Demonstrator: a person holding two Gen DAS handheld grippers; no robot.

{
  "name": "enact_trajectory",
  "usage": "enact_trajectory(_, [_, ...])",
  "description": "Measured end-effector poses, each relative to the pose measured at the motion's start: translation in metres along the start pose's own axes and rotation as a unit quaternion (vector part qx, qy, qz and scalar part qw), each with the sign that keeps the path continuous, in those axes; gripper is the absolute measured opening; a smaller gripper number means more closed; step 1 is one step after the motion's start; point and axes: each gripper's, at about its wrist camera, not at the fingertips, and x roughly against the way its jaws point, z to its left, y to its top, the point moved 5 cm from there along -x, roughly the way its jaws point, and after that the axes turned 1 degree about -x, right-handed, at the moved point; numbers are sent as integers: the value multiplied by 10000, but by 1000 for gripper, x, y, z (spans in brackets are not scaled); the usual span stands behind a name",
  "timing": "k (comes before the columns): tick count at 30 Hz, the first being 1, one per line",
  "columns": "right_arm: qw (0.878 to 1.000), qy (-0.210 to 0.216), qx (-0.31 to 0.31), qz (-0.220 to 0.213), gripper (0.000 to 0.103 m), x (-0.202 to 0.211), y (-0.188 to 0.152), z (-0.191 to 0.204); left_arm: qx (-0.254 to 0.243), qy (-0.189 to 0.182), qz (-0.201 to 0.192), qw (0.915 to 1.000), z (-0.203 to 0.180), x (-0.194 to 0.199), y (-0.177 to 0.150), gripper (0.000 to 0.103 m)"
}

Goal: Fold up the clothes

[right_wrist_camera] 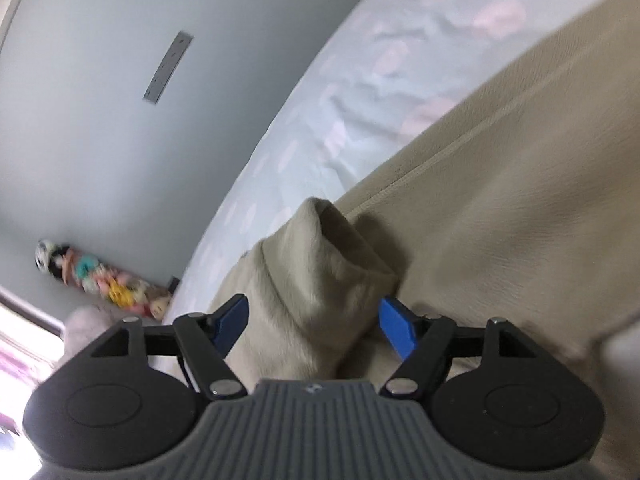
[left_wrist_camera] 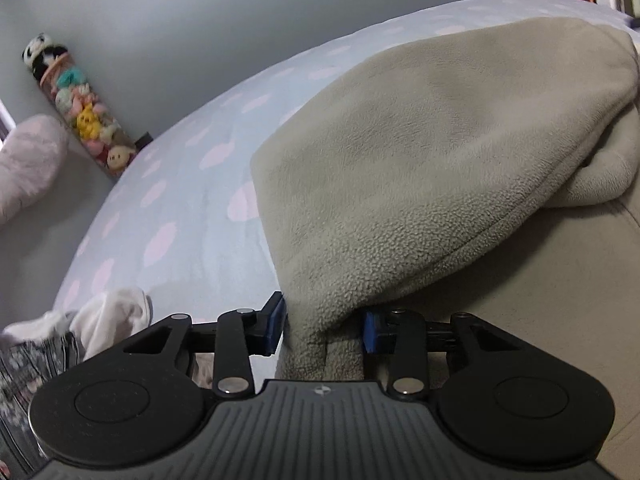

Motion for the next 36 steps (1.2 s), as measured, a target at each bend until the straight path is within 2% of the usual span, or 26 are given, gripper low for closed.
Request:
enact_trajectory(2, [9993, -88, -367, -64, 76, -10, 6, -9, -113, 7, -84, 9999, -1, -1, -1, 36])
enact_trajectory(4, [9976, -98, -676, -79, 68, -19, 8, -18, -89, -87, -152, 9998, 2, -1, -1, 31])
enact_trajectory(6, [9971, -98, -748, -61, 42, -22, 9, -22, 24, -174, -204, 9996, 8, -2, 1, 25])
enact_trajectory(7, [9969, -97, -781, -52, 37, -23, 9, -23, 82, -210, -234, 9995, 12, -1, 2, 22])
enact_trajectory(8, [9978, -62, -652, -86, 24, -20, 9, -18, 139, -246, -263, 9993, 16, -1, 3, 19])
enact_trajectory(12, [9993, 232, -90, -284, 21, 6, 9, 16, 596, -154, -276, 9977, 37, 2, 2, 16])
enact_trajectory(15, [9988, 340, 216, -276, 21, 25, -1, 36, 1036, -264, -100, 9942, 51, -4, -6, 16])
enact_trajectory(20, [9988, -287, 369, -118, 21, 25, -22, 8, 986, -291, 190, 9945, 45, -21, -17, 16])
enact_trajectory(23, [9981, -501, 368, -37, 21, 18, -29, -11, 884, -266, 248, 9954, 41, -25, -18, 16])
enact_trajectory(25, [9969, -554, 556, 31, 22, 16, -29, -10, 771, -257, 282, 9963, 41, -23, -16, 17])
enact_trajectory(27, [9960, -579, 677, 42, 34, 26, -22, -5, 671, -281, 394, 9966, 42, -18, -13, 19])
enact_trajectory(28, [9955, -591, 736, 46, 36, 31, -18, -2, 671, -289, 452, 9963, 42, -13, -12, 20])
enact_trajectory(31, [9924, -654, 1039, -29, 42, 61, 0, 2, 797, -363, 474, 9950, 45, 4, -9, 35])
enact_trajectory(32, [9910, -699, 1134, -99, 50, 75, 9, 0, 864, -493, 440, 9941, 45, 9, -8, 46])
enact_trajectory(33, [9895, -743, 1227, -171, 58, 89, 18, -3, 958, -689, 391, 9922, 45, 15, -8, 48])
enact_trajectory(36, [9825, -1120, 1405, -486, 62, 140, 53, -20, 1226, -1130, 217, 9858, 47, 32, -6, 48])
